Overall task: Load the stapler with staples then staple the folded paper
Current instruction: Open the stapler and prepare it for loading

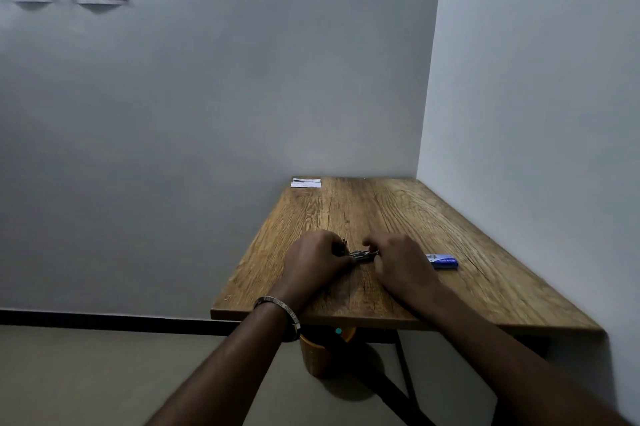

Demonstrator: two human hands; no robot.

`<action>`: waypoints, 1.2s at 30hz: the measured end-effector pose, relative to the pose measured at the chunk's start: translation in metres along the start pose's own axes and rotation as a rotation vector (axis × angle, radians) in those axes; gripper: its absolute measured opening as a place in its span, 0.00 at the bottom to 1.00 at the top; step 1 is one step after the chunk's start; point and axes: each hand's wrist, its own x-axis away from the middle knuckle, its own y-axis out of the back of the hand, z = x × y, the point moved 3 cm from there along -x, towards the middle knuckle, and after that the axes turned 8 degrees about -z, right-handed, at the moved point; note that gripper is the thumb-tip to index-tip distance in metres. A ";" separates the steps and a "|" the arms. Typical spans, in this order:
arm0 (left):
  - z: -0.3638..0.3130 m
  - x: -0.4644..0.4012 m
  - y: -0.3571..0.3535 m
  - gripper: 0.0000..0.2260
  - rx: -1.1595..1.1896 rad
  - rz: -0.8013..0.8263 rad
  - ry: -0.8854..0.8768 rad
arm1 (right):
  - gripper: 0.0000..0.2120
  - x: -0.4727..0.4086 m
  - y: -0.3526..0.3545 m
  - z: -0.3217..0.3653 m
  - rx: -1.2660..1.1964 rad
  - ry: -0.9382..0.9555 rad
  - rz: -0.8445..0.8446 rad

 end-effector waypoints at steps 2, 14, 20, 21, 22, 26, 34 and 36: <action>0.000 0.000 -0.001 0.13 0.000 0.006 -0.003 | 0.16 -0.001 0.000 0.000 -0.008 -0.012 0.003; 0.000 0.000 0.000 0.11 -0.005 0.000 -0.006 | 0.17 -0.002 -0.003 -0.003 -0.070 -0.050 0.034; 0.000 0.000 0.000 0.11 -0.003 0.003 -0.018 | 0.19 -0.004 -0.006 -0.005 -0.104 -0.052 0.052; 0.000 0.000 0.000 0.11 -0.003 -0.001 -0.019 | 0.19 -0.004 -0.007 -0.005 -0.109 -0.048 0.055; -0.001 0.000 0.000 0.11 -0.004 -0.004 -0.019 | 0.19 -0.004 -0.007 -0.005 -0.111 -0.042 0.057; -0.001 0.001 0.001 0.12 -0.005 -0.010 -0.017 | 0.22 -0.002 -0.010 -0.003 -0.138 -0.009 0.085; 0.000 0.002 0.001 0.12 -0.014 -0.010 -0.028 | 0.24 -0.001 -0.010 0.002 -0.164 0.062 0.127; -0.001 0.002 0.002 0.12 -0.018 -0.014 -0.034 | 0.24 -0.001 -0.009 0.004 -0.173 0.073 0.133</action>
